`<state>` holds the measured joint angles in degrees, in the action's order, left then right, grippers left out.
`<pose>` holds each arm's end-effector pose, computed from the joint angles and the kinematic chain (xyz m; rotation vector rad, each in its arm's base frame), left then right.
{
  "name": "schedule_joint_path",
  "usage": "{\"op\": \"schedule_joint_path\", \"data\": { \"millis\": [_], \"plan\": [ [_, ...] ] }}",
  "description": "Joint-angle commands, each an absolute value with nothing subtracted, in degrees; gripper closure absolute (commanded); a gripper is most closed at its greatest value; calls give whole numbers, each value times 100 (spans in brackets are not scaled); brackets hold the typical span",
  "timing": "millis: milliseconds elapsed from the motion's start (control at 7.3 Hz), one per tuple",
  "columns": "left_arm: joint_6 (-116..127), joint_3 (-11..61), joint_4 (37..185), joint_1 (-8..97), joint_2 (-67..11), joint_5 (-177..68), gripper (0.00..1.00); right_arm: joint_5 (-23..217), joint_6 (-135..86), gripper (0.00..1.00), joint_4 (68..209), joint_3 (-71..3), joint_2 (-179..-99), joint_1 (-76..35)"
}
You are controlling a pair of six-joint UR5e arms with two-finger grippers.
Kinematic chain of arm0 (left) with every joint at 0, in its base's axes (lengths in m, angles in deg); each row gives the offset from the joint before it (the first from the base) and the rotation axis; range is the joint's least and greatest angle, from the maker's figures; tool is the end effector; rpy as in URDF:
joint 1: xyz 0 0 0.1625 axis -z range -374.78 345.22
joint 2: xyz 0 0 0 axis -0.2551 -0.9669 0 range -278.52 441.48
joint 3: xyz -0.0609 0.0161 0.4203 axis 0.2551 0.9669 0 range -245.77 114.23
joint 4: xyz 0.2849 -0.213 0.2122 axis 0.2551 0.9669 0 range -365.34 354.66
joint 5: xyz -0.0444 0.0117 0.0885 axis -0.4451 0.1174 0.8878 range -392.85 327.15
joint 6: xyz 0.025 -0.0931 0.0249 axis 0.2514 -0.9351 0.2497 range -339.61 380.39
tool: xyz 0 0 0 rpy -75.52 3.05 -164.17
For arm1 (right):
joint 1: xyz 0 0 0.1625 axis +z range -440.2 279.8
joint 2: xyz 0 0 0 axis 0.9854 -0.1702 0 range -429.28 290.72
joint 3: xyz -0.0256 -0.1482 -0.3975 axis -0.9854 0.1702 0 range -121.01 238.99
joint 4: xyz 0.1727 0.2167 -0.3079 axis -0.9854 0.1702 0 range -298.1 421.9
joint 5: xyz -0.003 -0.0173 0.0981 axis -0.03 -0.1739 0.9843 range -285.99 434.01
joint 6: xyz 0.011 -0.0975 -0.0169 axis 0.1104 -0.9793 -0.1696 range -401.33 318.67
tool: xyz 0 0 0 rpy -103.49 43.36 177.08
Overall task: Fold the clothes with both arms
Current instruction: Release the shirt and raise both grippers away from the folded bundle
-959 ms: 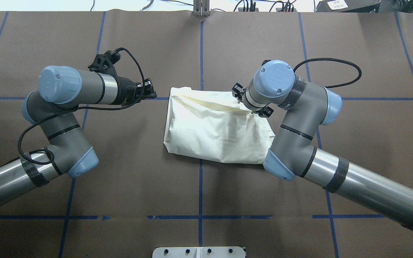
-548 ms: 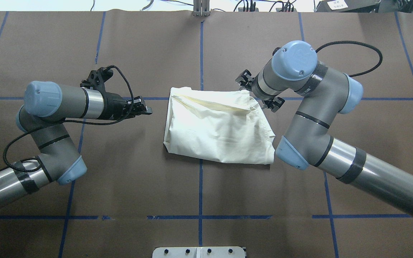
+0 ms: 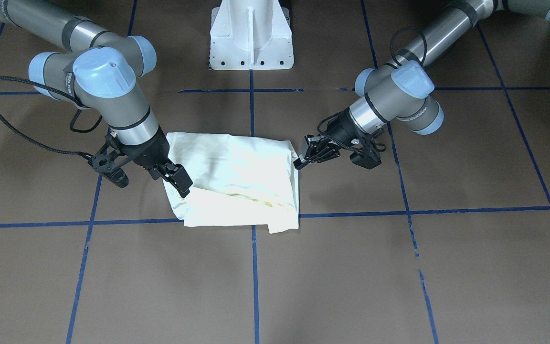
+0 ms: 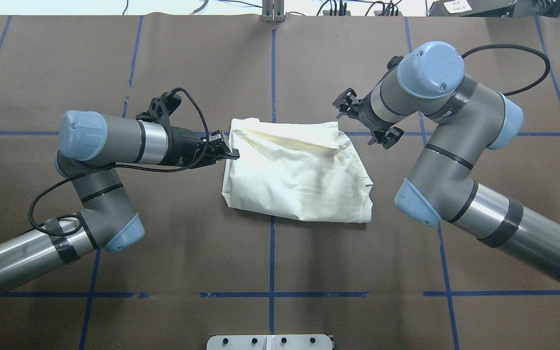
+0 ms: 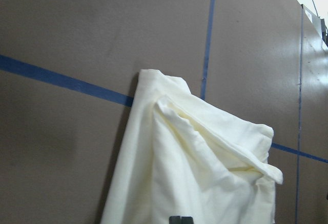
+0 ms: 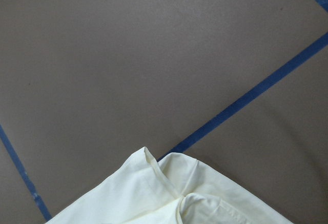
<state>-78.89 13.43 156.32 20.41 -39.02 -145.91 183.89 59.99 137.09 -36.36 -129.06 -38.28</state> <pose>0.4966 -0.4655 0.2946 0.0472 1.5993 -0.2836 -0.4310 -0.5207 0.2846 -0.0850 -0.9455 0.7082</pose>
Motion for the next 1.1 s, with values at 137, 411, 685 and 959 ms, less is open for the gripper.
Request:
{"op": "schedule_joint_path", "data": {
  "millis": [137, 411, 685, 959],
  "plan": [
    [-7928, 1307, 15348, 1608, -3884, -14509, 100, 18475, 5992, 0, 13722, -3743, -12983, -3740],
    [-7840, 1203, 15356, 1607, -3770, -14509, 100, 18484, 5992, 0, 13722, -3804, -13053, -3740],
    [-7840, 1166, 15356, 1616, -3761, -14509, 100, 18484, 5966, 0, 13722, -3804, -13054, -3723],
    [-7840, 1210, 15339, 1651, -3586, -14518, 100, 18580, 5851, 0, 13722, -3804, -13054, -3644]
  ]
}}
